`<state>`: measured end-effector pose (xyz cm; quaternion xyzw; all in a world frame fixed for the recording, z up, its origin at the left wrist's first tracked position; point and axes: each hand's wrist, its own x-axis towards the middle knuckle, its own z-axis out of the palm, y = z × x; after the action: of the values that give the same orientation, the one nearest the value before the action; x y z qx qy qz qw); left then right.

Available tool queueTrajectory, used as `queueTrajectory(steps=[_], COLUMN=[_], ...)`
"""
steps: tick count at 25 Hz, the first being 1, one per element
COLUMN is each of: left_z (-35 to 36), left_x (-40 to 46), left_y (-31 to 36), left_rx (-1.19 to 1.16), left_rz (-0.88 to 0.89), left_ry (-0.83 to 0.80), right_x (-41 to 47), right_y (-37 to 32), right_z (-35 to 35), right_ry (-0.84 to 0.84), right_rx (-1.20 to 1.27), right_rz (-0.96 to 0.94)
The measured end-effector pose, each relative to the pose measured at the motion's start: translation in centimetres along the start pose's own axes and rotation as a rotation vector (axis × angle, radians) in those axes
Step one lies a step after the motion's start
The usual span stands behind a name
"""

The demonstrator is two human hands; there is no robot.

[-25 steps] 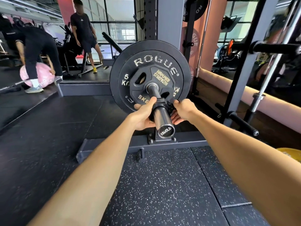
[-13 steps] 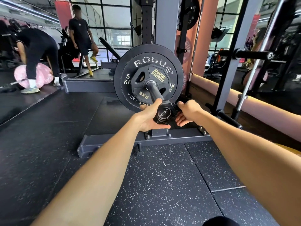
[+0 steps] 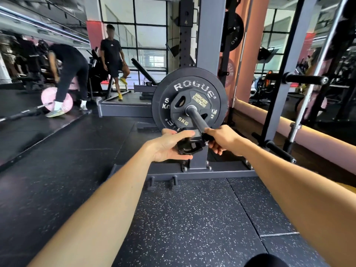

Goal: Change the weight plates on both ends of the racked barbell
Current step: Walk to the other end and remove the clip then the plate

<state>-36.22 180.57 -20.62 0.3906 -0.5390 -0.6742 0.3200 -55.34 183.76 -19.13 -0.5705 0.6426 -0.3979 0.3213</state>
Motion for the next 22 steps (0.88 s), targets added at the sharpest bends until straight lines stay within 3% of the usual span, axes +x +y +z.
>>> queueTrajectory(steps=[6, 12, 22], left_z=[-8.1, -15.8, -25.1], left_x=[-1.0, 2.1, 10.7], left_y=[4.1, 7.6, 13.2], left_rx=[0.192, 0.262, 0.325], left_rz=[0.142, 0.269, 0.255], left_ry=[0.229, 0.422, 0.553], right_x=[4.8, 13.6, 30.1], right_y=[-6.1, -10.9, -16.7], right_z=[3.8, 7.8, 13.2], right_ry=[-0.198, -0.163, -0.180], right_rx=[0.004, -0.212, -0.378], right_rz=[-0.148, -0.338, -0.380])
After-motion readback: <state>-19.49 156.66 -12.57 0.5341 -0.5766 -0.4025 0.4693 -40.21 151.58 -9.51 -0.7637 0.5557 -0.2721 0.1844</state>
